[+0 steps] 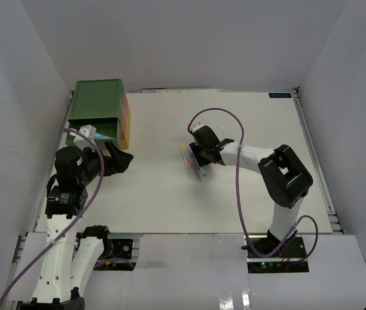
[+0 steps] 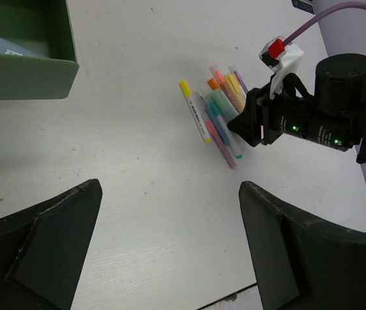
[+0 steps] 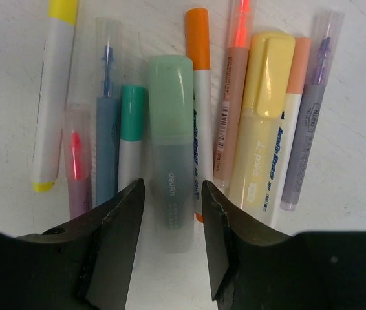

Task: Sort the stationery into containers
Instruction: Pick up the pen from the center of the board.

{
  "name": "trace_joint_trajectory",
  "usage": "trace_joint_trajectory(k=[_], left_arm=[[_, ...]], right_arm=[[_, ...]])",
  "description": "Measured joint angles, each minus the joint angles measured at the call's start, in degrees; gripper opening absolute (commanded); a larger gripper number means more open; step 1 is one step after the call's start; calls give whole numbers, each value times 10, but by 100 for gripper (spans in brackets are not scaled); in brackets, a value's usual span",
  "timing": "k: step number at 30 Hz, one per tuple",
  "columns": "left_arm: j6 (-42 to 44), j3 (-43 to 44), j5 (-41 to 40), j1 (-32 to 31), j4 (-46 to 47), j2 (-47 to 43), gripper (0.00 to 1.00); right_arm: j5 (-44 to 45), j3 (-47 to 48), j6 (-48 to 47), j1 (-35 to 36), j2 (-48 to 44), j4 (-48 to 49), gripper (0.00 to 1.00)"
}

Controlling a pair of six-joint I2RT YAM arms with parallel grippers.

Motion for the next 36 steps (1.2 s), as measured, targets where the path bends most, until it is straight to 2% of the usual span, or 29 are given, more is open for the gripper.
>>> trace_joint_trajectory(k=[6,29,33,36], left_arm=[[-1,0,3,0,0,0,98],[-16,-19,25,-1,1,9,98],[-20,-19,34,-1,1,10,98],[-25,-19,43,-1,1,14,98]], right_arm=[[-1,7,0,-3,7,0,40],[-5,7,0,-3,13,0,40],[-7,6,1,-3,17,0,37],[-7,6,0,-3,17,0,27]])
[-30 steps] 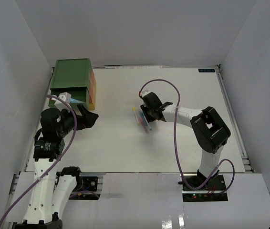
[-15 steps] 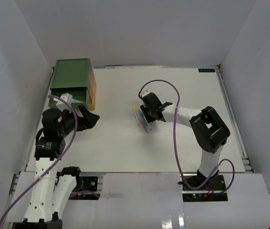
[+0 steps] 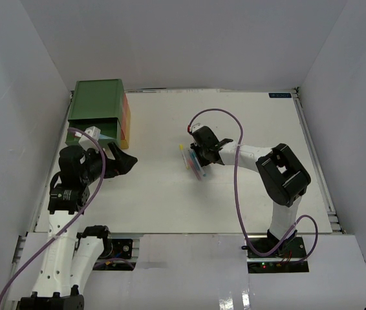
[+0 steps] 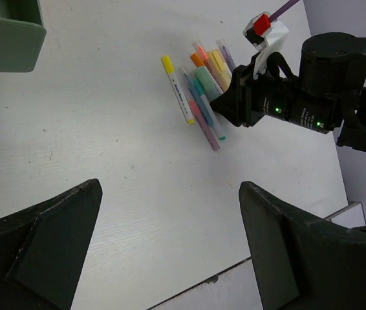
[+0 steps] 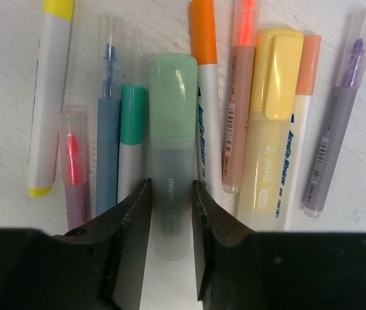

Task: Sort the stationery into containers
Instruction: Pick up the pen from the center of the board, then place the pen in the drawer.

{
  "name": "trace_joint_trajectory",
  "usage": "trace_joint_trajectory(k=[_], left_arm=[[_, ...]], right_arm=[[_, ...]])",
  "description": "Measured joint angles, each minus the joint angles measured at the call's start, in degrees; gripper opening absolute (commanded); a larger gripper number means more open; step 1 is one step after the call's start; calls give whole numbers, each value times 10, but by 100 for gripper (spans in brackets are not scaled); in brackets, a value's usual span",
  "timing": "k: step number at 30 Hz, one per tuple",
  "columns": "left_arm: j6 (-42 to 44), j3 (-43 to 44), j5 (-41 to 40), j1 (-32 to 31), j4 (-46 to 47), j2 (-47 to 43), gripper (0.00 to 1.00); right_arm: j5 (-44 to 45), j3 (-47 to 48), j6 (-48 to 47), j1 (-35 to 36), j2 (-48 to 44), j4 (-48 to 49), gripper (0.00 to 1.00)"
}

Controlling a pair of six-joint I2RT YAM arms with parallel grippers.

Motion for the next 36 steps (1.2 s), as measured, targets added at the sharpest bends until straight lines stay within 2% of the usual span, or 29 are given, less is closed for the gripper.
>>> trace_joint_trajectory(k=[4,10,13,21,27,36], left_arm=[[-10,0,12,0,3,11,98],[-31,0,33,0,8,20,98],[-50,0,48,0,18,28,98],[-132,6,75,-16,66,65,98],[-191,38,38,-107,122,114,98],[-236,119,-126,-304,200,248,96]], right_arm=[[1,-1,1,0,0,0,19],[5,-15,1,0,-27,-10,18],[2,-23,1,0,-76,-24,15],[-42,-55,11,4,-253,-7,15],[-95,-87,38,20,-337,19,15],[-150,-104,68,32,-380,53,16]])
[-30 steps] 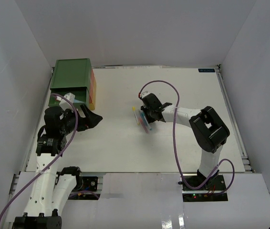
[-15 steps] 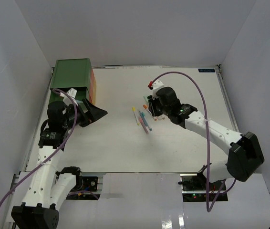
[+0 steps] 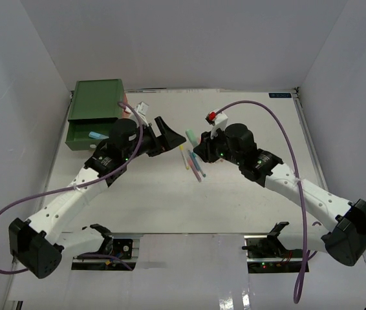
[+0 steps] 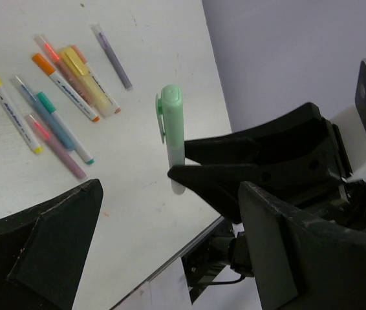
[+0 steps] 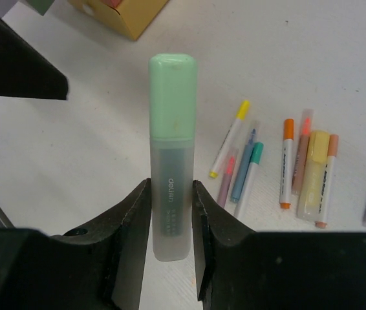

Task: Sort the stationery into containers
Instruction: Place the pen in the drawer.

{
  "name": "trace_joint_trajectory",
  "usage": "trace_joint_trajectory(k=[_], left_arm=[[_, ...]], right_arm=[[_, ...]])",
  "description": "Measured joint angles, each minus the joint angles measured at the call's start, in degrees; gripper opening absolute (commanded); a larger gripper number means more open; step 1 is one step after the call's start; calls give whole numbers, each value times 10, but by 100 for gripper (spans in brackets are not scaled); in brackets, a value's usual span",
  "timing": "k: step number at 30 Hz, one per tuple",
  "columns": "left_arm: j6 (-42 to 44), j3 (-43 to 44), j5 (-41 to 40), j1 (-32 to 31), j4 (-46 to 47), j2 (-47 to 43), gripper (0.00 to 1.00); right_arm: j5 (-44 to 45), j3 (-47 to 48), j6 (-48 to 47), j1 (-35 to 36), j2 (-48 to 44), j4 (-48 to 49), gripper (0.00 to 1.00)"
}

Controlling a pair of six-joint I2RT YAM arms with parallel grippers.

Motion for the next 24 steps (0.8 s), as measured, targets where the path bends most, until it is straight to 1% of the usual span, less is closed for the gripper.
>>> trace_joint_trajectory(k=[5,6,9,10,12,13,15,16,19,20,21,23,24], left_arm=[[-7,37,-71,-61,16,73,89],[-8,43,-83,-68,19,86,86],[-9,59,-110,-84,26,115,81],[-10,63,-118,-88,28,122,76],[-13,66,-130,-95,32,135,70],[-15,67,-135,-97,35,139,62],[-17,67,-141,-102,38,150,51],[-19,67,-144,-104,40,153,41],[-23,67,-147,-110,45,158,26],[-23,67,-148,-112,46,158,18],[-23,67,-149,-113,47,158,15],[-23,67,-151,-113,47,158,8],[-23,67,-152,-113,48,158,8]], right_arm=[[-16,-17,12,2,-13,12,17],[-18,-20,13,2,-14,12,17],[-23,-26,15,3,-18,14,18],[-24,-29,16,3,-20,16,18],[-25,-36,18,3,-25,25,18],[-26,-38,19,3,-28,25,18],[-26,-42,21,3,-32,31,18],[-26,-44,23,3,-34,34,19],[-26,-48,26,3,-34,38,20],[-26,-51,26,3,-34,40,23],[-26,-53,27,3,-35,43,25],[-26,-54,28,2,-36,45,34],[-26,-55,28,3,-37,47,38]])
